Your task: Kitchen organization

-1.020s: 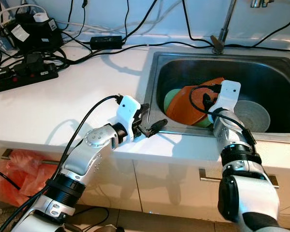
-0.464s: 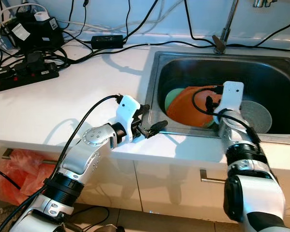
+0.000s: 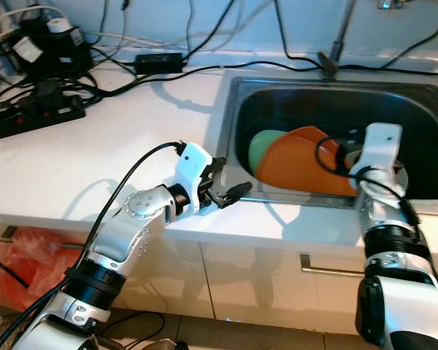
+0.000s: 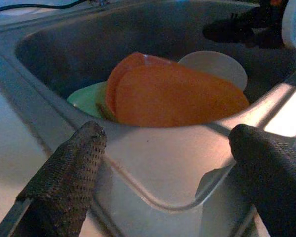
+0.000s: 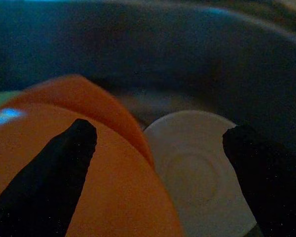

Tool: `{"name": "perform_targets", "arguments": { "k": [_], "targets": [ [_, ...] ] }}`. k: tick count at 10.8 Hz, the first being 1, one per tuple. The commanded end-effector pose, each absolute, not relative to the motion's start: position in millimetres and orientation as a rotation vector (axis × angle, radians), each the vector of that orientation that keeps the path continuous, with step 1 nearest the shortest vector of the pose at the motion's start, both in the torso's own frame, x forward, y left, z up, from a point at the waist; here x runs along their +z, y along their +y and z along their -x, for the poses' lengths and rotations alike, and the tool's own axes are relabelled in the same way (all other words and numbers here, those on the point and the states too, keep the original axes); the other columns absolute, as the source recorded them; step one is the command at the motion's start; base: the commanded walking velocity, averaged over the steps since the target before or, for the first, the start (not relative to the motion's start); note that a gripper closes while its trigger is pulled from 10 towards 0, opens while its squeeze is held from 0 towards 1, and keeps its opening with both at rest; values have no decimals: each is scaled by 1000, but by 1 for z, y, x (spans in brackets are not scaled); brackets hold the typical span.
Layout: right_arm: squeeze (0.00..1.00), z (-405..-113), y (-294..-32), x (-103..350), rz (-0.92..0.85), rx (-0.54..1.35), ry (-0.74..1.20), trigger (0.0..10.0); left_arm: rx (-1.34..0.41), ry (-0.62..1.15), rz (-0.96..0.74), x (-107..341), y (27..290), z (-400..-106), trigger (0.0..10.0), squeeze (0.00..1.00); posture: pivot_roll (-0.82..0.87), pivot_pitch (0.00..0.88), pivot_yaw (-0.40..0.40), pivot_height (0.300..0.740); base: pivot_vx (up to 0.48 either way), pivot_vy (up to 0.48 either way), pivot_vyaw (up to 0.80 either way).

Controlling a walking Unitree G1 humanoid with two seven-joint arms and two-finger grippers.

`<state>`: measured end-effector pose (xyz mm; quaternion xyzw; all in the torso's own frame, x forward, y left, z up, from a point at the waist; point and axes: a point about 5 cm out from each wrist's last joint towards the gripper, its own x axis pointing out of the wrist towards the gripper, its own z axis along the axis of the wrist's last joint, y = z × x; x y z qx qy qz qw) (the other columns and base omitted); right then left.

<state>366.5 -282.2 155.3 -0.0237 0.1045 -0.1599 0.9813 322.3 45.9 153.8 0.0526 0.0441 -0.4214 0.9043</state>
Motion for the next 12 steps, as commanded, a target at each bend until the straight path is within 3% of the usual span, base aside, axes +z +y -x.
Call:
{"name": "perform_targets", "arguments": {
  "k": [1,4,6,7,9,12],
  "targets": [
    [1000,-365,-283,156,43,-325,213,10000,-883,91,-125,157,44,-324,10000,0,10,52,55,740,0,0,0],
    [1000,-365,-256,174,25,-204,78,10000,-801,-42,-27,179,48,-330,10000,0,6,46,55,740,0,0,0],
    [224,-354,-230,186,74,-96,-47,10000,-695,-125,11,188,60,-332,10000,0,-4,46,62,740,0,0,0],
    [0,-348,-222,188,73,-67,-84,10000,-645,-165,9,190,67,-331,10000,0,-6,49,66,740,0,0,0],
    [0,-331,-210,192,115,-57,-188,10000,-467,-291,-24,197,89,-328,10000,0,-4,49,69,740,0,0,0],
    [0,-317,-198,180,88,-40,-153,10000,-385,-304,-24,193,100,-326,10000,0,-4,53,68,740,0,0,-750]
  ]
}}
